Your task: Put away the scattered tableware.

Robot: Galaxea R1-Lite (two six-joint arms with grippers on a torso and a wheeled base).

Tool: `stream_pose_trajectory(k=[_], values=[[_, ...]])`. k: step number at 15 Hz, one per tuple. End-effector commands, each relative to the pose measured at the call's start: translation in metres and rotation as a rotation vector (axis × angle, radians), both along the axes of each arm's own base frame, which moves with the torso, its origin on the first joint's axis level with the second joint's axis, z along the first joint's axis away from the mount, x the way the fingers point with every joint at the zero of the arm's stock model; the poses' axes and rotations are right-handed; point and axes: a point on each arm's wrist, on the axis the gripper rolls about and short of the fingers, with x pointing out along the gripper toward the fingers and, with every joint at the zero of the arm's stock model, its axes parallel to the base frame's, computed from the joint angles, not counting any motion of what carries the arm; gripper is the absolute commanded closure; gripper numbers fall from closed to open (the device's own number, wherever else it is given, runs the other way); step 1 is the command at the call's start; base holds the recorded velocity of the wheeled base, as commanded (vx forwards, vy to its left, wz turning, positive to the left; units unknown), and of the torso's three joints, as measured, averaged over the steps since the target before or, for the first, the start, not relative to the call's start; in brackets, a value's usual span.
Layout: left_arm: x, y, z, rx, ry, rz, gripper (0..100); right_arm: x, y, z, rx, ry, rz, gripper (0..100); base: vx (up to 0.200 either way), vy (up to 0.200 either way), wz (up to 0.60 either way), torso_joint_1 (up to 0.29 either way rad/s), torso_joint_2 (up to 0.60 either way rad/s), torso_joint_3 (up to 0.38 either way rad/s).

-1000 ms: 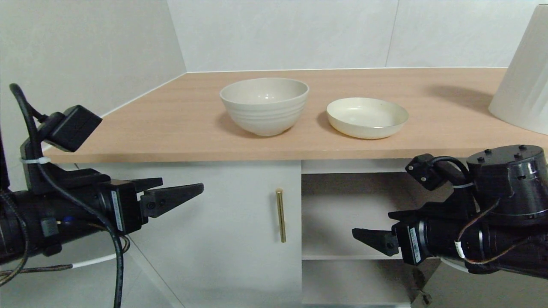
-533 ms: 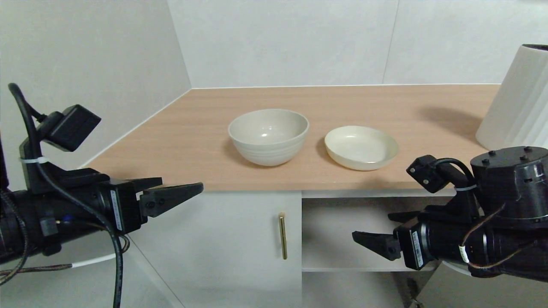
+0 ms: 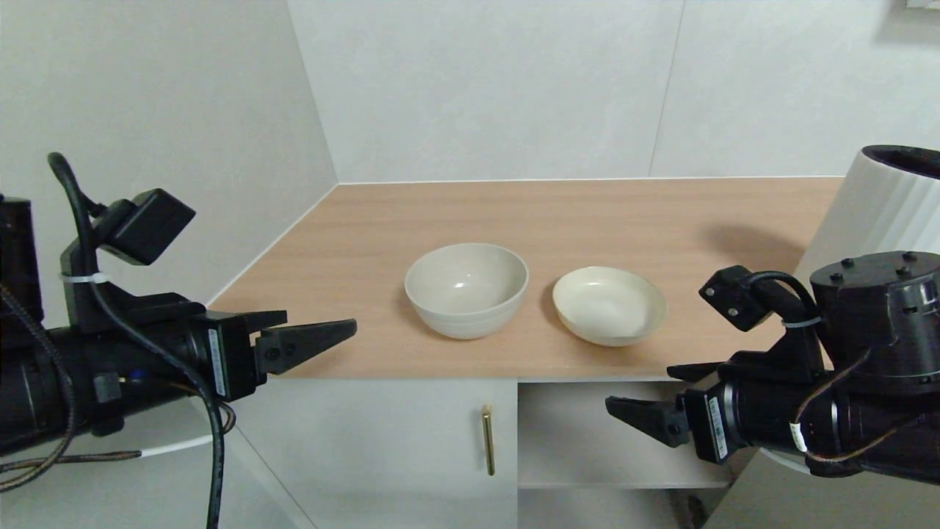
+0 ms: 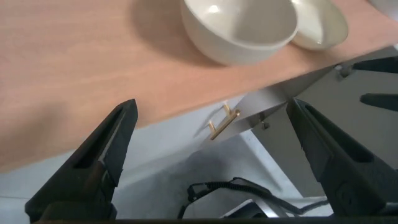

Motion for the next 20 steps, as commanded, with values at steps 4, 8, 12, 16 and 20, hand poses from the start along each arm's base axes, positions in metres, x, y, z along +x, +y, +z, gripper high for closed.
stream_pose_trajectory(k=[4, 8, 12, 16, 20], values=[[0.026, -0.008, -0.019, 0.023, 0.081, 0.01, 0, 0.0, 0.001, -0.001, -0.002, 0.002, 0.001, 0, 0.0, 0.0, 0.0, 0.167, -0.38, -0.216], [0.037, -0.01, -0.024, -0.018, 0.135, 0.031, 0, 0.006, 0.002, -0.003, -0.024, -0.002, -0.008, 0, 0.0, 0.0, 0.0, 0.023, -0.04, -0.024], [0.055, -0.021, -0.032, -0.114, 0.244, 0.082, 0, 0.03, 0.012, 0.013, 0.068, 0.04, -0.143, 0, 0.0, 0.0, 0.0, 0.0, 0.0, 0.0], [0.067, -0.038, -0.025, -0.251, 0.314, 0.111, 0, 0.061, 0.024, 0.01, 0.047, 0.086, -0.392, 0, 0.0, 0.0, 0.0, 0.0, 0.0, 0.0], [0.079, -0.047, -0.032, -0.287, 0.368, 0.131, 0, 0.077, 0.015, 0.011, 0.043, 0.06, -0.496, 0, 0.0, 0.0, 0.0, 0.0, 0.0, 0.0]])
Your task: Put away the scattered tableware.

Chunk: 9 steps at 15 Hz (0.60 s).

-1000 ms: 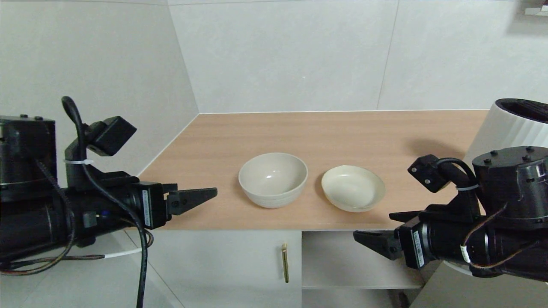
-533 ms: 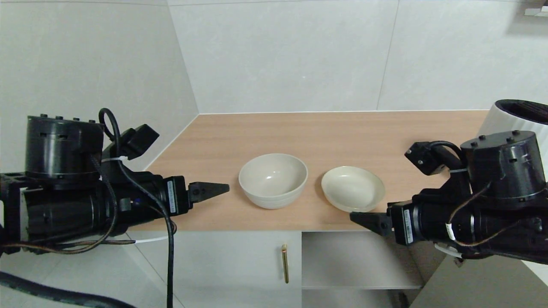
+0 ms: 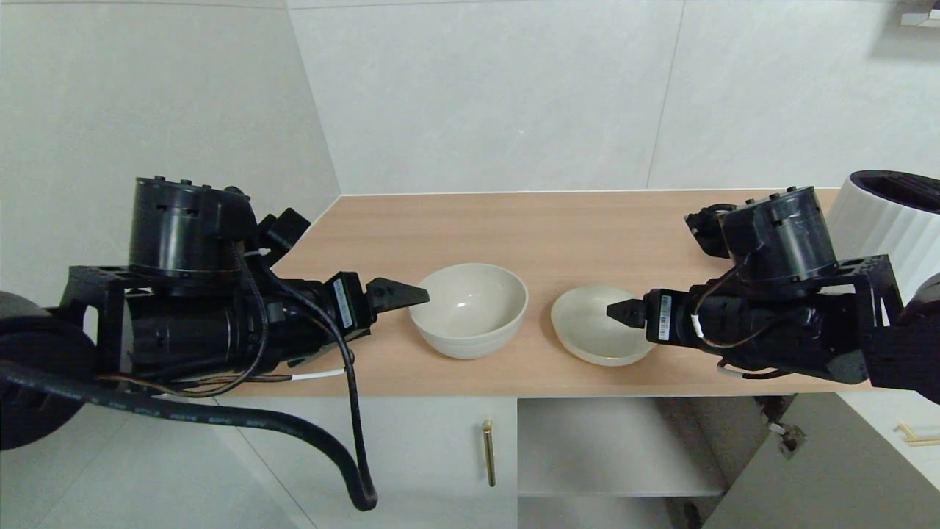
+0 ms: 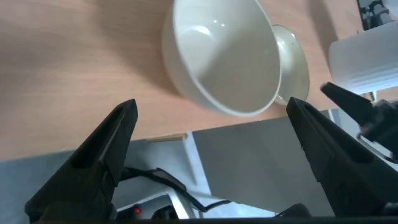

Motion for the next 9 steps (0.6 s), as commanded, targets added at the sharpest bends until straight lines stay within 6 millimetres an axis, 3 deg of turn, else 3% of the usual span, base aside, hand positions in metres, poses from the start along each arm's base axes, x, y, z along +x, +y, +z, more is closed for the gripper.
stream_pose_trajectory(k=[1, 5, 9], values=[[0.009, -0.006, -0.012, 0.007, 0.043, -0.003, 0, 0.008, 0.0, -0.006, -0.014, 0.013, -0.023, 0, 0.0, 0.0, 0.0, 0.0, 0.0, 0.0], [0.029, -0.019, -0.028, -0.022, 0.125, 0.069, 0, 0.01, 0.0, -0.01, -0.023, 0.021, -0.027, 0, 0.0, 0.0, 0.0, 0.0, 0.0, 0.0], [0.032, -0.021, -0.032, -0.008, 0.131, 0.085, 0, 0.01, 0.0, -0.01, -0.024, 0.022, -0.025, 0, 0.0, 0.0, 0.0, 0.0, 0.0, 0.0]])
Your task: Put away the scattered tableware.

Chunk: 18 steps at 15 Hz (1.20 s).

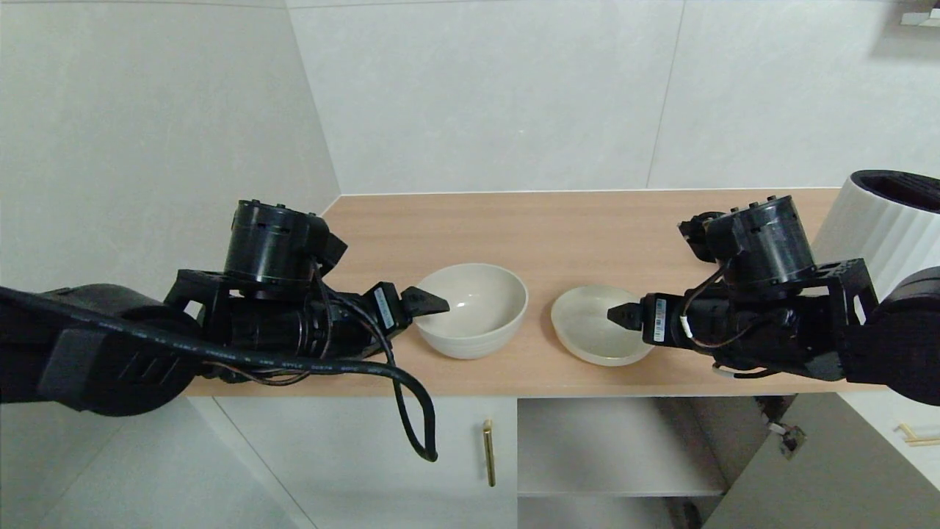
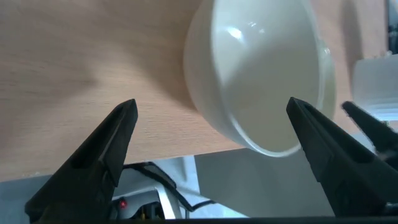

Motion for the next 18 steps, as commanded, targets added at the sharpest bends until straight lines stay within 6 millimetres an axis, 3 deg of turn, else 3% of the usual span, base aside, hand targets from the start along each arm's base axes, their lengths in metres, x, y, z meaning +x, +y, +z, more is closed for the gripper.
stream_pose_trajectory(k=[1, 6, 7, 18], values=[[0.002, -0.0014, -0.0038, 0.005, 0.01, -0.001, 0, -0.0001, 0.0, -0.0009, -0.003, 0.002, 0.0, 0, 0.0, 0.0, 0.0, 0.0, 0.0, 0.0], [0.0023, -0.0014, -0.0043, 0.009, 0.01, 0.001, 0, -0.0008, 0.0001, -0.001, -0.005, 0.003, 0.0, 0, 0.0, 0.0, 0.0, 0.0, 0.0, 0.0], [0.0023, -0.0009, -0.0038, 0.008, 0.009, 0.002, 100, -0.0011, 0.0, -0.0005, -0.003, 0.002, 0.002, 0, 0.0, 0.0, 0.0, 0.0, 0.0, 0.0], [-0.0004, -0.0002, 0.001, 0.001, -0.004, 0.002, 100, 0.0045, 0.003, -0.0062, -0.046, -0.004, -0.052, 0, 0.0, 0.0, 0.0, 0.0, 0.0, 0.0]])
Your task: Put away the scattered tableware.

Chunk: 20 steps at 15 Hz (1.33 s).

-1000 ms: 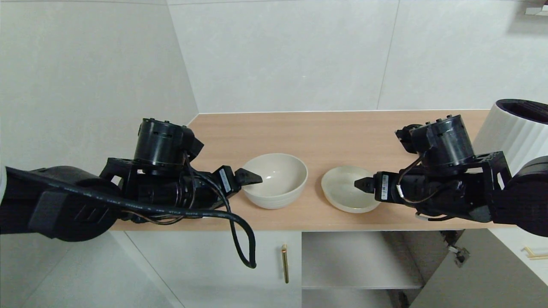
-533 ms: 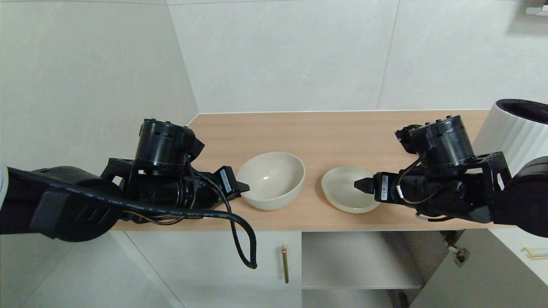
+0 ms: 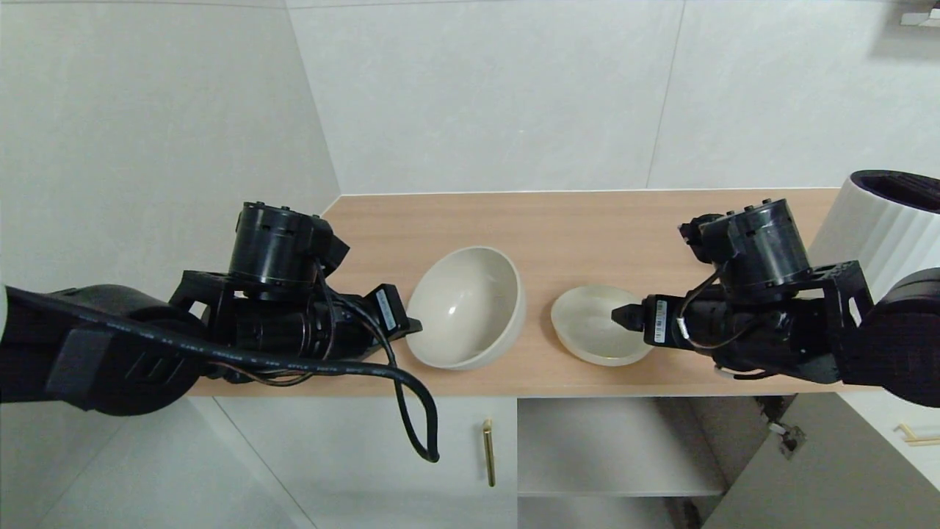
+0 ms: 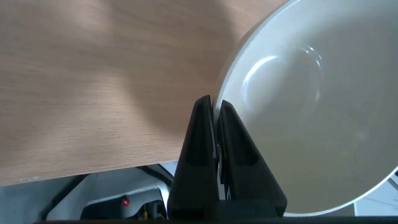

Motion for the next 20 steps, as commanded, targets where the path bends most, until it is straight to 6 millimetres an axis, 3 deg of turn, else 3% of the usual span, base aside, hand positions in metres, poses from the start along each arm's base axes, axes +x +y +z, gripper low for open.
stream_pose_trajectory(k=[1, 15, 16, 20], values=[[-0.001, 0.001, 0.002, -0.004, -0.007, 0.002, 100, 0.007, 0.004, -0.006, -0.03, 0.0, -0.037, 0, 0.0, 0.0, 0.0, 0.0, 0.0, 0.0], [-0.003, 0.002, 0.007, -0.009, -0.018, 0.002, 100, 0.02, 0.008, -0.024, -0.089, 0.029, -0.082, 0, 0.0, 0.0, 0.0, 0.0, 0.0, 0.0], [-0.003, 0.002, 0.007, -0.009, -0.018, 0.002, 100, 0.02, 0.008, -0.024, -0.089, 0.029, -0.082, 100, 0.0, 0.0, 0.0, 0.0, 0.0, 0.0], [-0.003, 0.002, 0.007, -0.009, -0.018, 0.003, 100, 0.017, 0.007, -0.024, -0.101, 0.047, -0.079, 100, 0.0, 0.0, 0.0, 0.0, 0.0, 0.0]])
